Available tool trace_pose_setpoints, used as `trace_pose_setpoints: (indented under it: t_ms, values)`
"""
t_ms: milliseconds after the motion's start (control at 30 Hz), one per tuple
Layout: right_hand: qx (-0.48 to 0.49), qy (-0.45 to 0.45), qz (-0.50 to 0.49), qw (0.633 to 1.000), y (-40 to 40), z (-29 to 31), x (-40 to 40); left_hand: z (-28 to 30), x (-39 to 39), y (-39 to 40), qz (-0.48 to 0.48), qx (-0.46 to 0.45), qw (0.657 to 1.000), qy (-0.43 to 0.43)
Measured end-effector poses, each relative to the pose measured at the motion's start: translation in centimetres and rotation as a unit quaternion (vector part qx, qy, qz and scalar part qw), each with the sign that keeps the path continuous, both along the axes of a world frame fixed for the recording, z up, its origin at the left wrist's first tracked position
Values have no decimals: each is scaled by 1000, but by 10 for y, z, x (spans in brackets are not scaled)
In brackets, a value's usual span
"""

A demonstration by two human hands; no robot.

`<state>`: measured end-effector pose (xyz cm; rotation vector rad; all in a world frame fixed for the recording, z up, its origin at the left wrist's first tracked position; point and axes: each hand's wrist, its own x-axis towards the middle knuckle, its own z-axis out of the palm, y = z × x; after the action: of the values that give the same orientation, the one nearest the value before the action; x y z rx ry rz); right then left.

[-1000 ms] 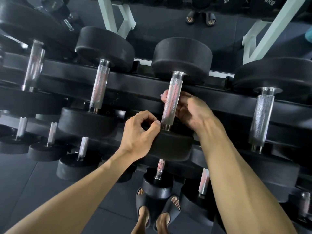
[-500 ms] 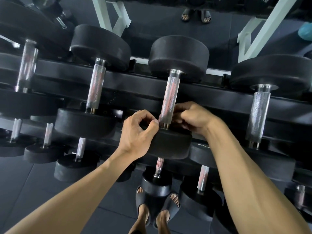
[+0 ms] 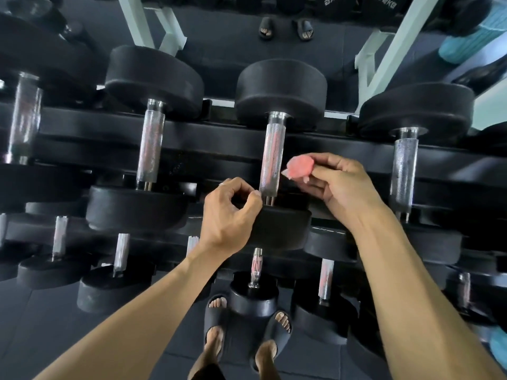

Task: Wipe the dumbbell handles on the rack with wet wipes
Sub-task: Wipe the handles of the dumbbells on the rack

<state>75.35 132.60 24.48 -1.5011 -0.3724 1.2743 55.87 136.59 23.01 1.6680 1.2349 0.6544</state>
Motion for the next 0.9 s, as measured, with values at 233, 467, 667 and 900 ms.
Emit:
trace_pose_setpoints:
  t_ms: [233, 467, 667, 900]
  values:
    - [35, -11, -27, 999, -15, 44, -42, 6, -1, 5, -70, -39, 997, -17]
    - [37, -154, -90, 983, -11, 60, -85, 46, -19, 29, -136, -120, 971, -157]
    - [-17, -259, -192, 947, -21, 53, -96, 47, -16, 60, 5, -299, 929, -218]
    - [-69, -242, -267, 930, -31, 19, -101, 16, 39, 99, 56, -363, 902, -227]
